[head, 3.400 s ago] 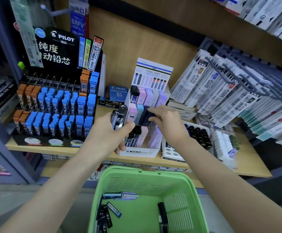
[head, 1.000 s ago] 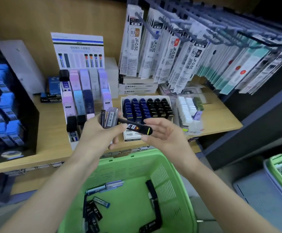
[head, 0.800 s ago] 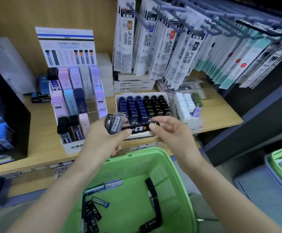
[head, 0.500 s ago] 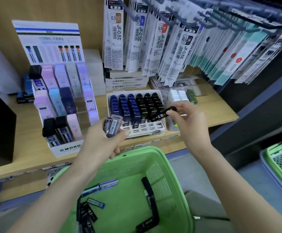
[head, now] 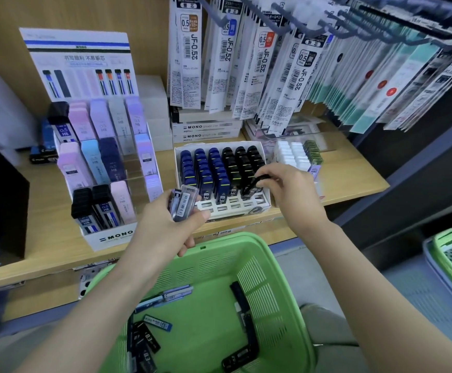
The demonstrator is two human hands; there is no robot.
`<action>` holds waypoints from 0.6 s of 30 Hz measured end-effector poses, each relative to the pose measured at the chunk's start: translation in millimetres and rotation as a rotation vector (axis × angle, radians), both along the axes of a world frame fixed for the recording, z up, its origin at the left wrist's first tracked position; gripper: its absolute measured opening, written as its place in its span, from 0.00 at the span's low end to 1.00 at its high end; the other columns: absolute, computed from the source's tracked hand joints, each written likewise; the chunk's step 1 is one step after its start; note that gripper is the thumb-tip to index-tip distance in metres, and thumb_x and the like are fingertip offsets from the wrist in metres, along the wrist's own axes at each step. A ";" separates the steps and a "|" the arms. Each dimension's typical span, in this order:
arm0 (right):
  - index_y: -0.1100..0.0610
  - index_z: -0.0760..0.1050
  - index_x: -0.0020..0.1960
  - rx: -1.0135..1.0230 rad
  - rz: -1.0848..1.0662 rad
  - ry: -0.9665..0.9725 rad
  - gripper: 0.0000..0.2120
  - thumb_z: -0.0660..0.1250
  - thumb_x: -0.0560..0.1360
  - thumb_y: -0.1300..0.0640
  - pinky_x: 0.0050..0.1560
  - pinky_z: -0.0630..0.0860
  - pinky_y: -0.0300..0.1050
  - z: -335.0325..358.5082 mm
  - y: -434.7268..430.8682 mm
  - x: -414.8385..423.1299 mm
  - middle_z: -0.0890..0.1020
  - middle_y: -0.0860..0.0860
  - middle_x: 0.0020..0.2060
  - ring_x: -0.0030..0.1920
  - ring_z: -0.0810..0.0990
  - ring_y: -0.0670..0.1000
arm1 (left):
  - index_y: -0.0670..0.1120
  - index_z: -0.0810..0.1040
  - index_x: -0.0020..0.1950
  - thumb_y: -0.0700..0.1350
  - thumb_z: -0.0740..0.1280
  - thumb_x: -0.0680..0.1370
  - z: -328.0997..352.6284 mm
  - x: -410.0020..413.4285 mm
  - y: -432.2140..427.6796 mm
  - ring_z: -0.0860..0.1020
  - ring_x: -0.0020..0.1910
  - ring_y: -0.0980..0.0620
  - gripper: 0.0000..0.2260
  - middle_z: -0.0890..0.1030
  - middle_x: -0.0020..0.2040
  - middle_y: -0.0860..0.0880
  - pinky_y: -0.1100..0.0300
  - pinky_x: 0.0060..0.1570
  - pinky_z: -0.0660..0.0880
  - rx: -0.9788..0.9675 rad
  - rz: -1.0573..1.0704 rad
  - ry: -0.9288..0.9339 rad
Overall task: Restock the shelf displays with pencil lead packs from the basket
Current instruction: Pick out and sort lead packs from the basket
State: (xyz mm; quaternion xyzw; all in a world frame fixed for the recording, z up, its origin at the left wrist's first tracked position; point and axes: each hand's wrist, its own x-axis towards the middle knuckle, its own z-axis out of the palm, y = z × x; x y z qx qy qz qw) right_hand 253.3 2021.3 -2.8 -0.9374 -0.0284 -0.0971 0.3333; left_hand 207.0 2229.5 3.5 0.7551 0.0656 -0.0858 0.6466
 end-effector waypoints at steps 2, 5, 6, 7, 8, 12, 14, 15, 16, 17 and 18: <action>0.57 0.80 0.50 -0.037 0.005 0.016 0.08 0.64 0.76 0.64 0.33 0.66 0.31 1.0 -1.0 1.9 0.76 0.43 0.33 0.28 0.71 0.38 | 0.45 0.75 0.50 0.41 0.70 0.75 0.3 0.1 1.0 0.68 0.20 0.61 0.06 0.73 0.30 0.49 0.67 0.21 0.66 0.002 0.005 0.005; 0.57 0.80 0.51 -0.092 0.044 0.047 0.08 0.64 0.76 0.65 0.34 0.67 0.30 -0.9 -1.3 3.5 0.77 0.44 0.35 0.30 0.72 0.37 | 0.46 0.75 0.50 0.41 0.70 0.74 0.9 0.0 2.2 0.70 0.21 0.60 0.07 0.74 0.31 0.49 0.66 0.21 0.67 -0.006 0.008 0.010; 0.58 0.80 0.52 -0.114 0.064 0.044 0.08 0.63 0.77 0.65 0.36 0.68 0.32 -2.5 -0.6 3.4 0.79 0.46 0.38 0.33 0.73 0.38 | 0.47 0.75 0.50 0.41 0.70 0.74 1.1 -0.2 2.5 0.70 0.22 0.60 0.07 0.74 0.31 0.49 0.66 0.21 0.67 -0.008 0.007 0.011; 0.59 0.80 0.53 -0.129 0.082 0.028 0.08 0.63 0.77 0.64 0.39 0.69 0.34 -4.2 0.0 3.4 0.79 0.49 0.41 0.37 0.75 0.41 | 0.47 0.75 0.50 0.41 0.70 0.74 1.5 -0.4 2.4 0.70 0.22 0.60 0.07 0.74 0.31 0.49 0.66 0.21 0.67 -0.011 0.004 0.014; 0.59 0.80 0.53 -0.134 0.089 0.006 0.08 0.63 0.77 0.64 0.42 0.68 0.35 -5.5 1.0 3.4 0.78 0.50 0.44 0.40 0.75 0.45 | 0.47 0.75 0.50 0.41 0.70 0.75 1.5 -0.6 2.4 0.70 0.21 0.60 0.07 0.74 0.31 0.49 0.66 0.21 0.67 -0.014 0.003 0.017; 0.59 0.79 0.58 -0.162 0.085 -0.059 0.11 0.61 0.79 0.63 0.47 0.65 0.32 -9.1 4.1 3.0 0.75 0.50 0.48 0.46 0.75 0.47 | 0.46 0.75 0.50 0.41 0.70 0.75 1.4 -1.0 2.8 0.70 0.21 0.60 0.07 0.74 0.32 0.49 0.67 0.21 0.66 -0.007 -0.006 0.023; 0.60 0.79 0.58 -0.179 0.098 -0.077 0.11 0.61 0.79 0.65 0.46 0.66 0.29 -11.2 5.0 2.4 0.78 0.52 0.49 0.46 0.75 0.44 | 0.46 0.75 0.50 0.41 0.70 0.75 0.8 -1.3 2.8 0.70 0.21 0.60 0.06 0.74 0.32 0.49 0.67 0.21 0.66 -0.003 -0.009 0.022; 0.60 0.79 0.58 -0.174 0.101 -0.079 0.11 0.61 0.78 0.65 0.46 0.66 0.28 -12.0 5.3 2.1 0.79 0.52 0.49 0.45 0.75 0.42 | 0.46 0.75 0.50 0.41 0.70 0.75 1.1 -1.5 2.6 0.70 0.22 0.60 0.06 0.74 0.32 0.49 0.67 0.21 0.67 -0.004 -0.013 0.023; 0.60 0.78 0.57 -0.160 0.088 -0.070 0.11 0.61 0.78 0.65 0.44 0.66 0.27 -12.0 5.7 1.8 0.79 0.51 0.49 0.44 0.74 0.39 | 0.46 0.75 0.50 0.41 0.70 0.75 0.9 -1.6 2.3 0.70 0.21 0.60 0.06 0.74 0.32 0.49 0.67 0.21 0.67 -0.004 -0.016 0.024; 0.59 0.77 0.56 -0.135 0.062 -0.050 0.09 0.61 0.79 0.64 0.42 0.67 0.28 -11.3 6.1 1.7 0.79 0.49 0.47 0.42 0.73 0.37 | 0.46 0.75 0.50 0.41 0.70 0.75 1.3 -1.8 2.1 0.69 0.21 0.60 0.06 0.74 0.31 0.49 0.67 0.21 0.67 -0.002 -0.019 0.026; 0.59 0.76 0.55 -0.118 0.038 -0.030 0.07 0.61 0.79 0.63 0.40 0.67 0.30 -10.6 6.1 1.5 0.78 0.47 0.45 0.39 0.72 0.36 | 0.46 0.74 0.50 0.41 0.70 0.75 1.1 -1.9 1.8 0.69 0.21 0.61 0.06 0.73 0.31 0.49 0.67 0.21 0.67 0.000 -0.022 0.029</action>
